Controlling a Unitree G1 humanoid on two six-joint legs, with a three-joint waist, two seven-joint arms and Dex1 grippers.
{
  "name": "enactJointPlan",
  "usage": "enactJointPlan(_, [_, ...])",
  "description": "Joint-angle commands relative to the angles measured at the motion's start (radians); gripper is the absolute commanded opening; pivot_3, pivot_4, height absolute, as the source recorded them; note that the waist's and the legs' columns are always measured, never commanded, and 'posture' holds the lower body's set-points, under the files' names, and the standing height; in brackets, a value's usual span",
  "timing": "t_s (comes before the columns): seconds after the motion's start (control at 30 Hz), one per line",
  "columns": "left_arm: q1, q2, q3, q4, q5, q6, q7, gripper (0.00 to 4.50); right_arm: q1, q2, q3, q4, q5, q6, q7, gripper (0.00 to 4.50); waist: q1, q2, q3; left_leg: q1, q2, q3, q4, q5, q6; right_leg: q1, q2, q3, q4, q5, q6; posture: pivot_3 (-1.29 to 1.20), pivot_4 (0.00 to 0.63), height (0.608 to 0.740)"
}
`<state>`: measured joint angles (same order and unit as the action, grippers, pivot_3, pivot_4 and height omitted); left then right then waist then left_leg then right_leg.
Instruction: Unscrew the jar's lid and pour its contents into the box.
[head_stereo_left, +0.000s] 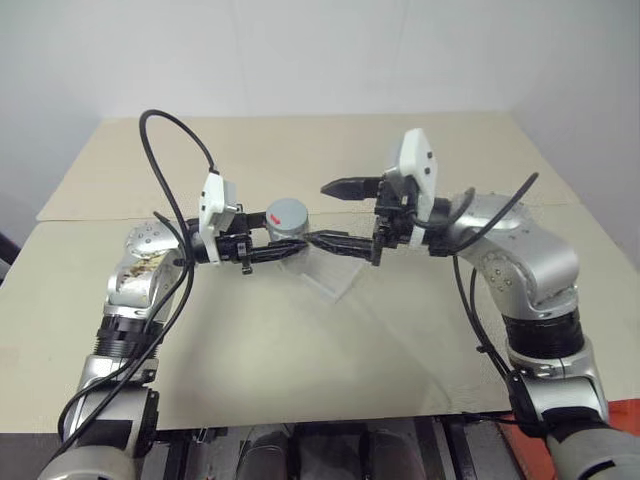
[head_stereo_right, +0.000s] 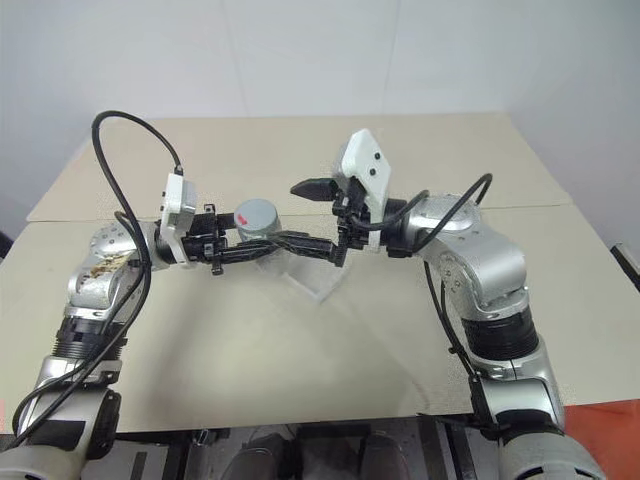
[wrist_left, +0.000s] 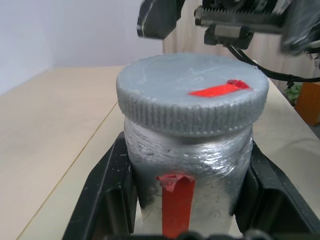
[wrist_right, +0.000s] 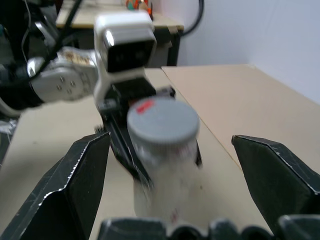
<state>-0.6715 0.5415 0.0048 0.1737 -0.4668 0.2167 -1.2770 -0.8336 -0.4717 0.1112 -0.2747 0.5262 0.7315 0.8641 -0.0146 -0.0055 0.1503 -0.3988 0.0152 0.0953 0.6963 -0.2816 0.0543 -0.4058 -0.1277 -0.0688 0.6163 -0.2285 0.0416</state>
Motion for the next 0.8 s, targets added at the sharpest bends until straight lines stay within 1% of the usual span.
enactJointPlan(0.03, [-0.033, -0.007, 0.003, -0.002, 0.005, -0.027, 0.000, 2.07, -0.058, 0.030, 0.037, -0.005, -0.026, 0.030, -0.052, 4.49, -0.002, 0.000, 0.000, 0.000, 0.000, 0.000, 0.000, 0.000, 0.000, 0.000, 0.000, 0.000, 0.000, 0.000, 0.000, 0.00, 0.150, 0.740])
enactJointPlan(0.13, [-0.036, -0.011, 0.002, -0.001, 0.006, -0.029, -0.001, 2.07, -0.082, 0.052, 0.060, 0.021, -0.051, 0.041, -0.081, 4.49, -0.001, 0.000, 0.000, 0.000, 0.000, 0.000, 0.000, 0.000, 0.000, 0.000, 0.000, 0.000, 0.000, 0.000, 0.000, 0.00, 0.150, 0.740])
enactJointPlan(0.4, [-0.033, -0.006, 0.004, -0.002, 0.005, -0.030, -0.005, 2.07, -0.106, 0.094, 0.083, 0.047, -0.057, 0.050, -0.092, 4.49, 0.000, 0.000, 0.000, 0.000, 0.000, 0.000, 0.000, 0.000, 0.000, 0.000, 0.000, 0.000, 0.000, 0.000, 0.000, 0.00, 0.150, 0.740])
enactJointPlan(0.8, [-0.030, -0.003, 0.005, -0.010, 0.004, -0.024, -0.003, 2.07, -0.110, 0.111, 0.091, 0.072, -0.071, 0.047, -0.082, 4.49, -0.001, 0.000, 0.000, 0.000, 0.000, 0.000, 0.000, 0.000, 0.000, 0.000, 0.000, 0.000, 0.000, 0.000, 0.000, 0.00, 0.150, 0.740])
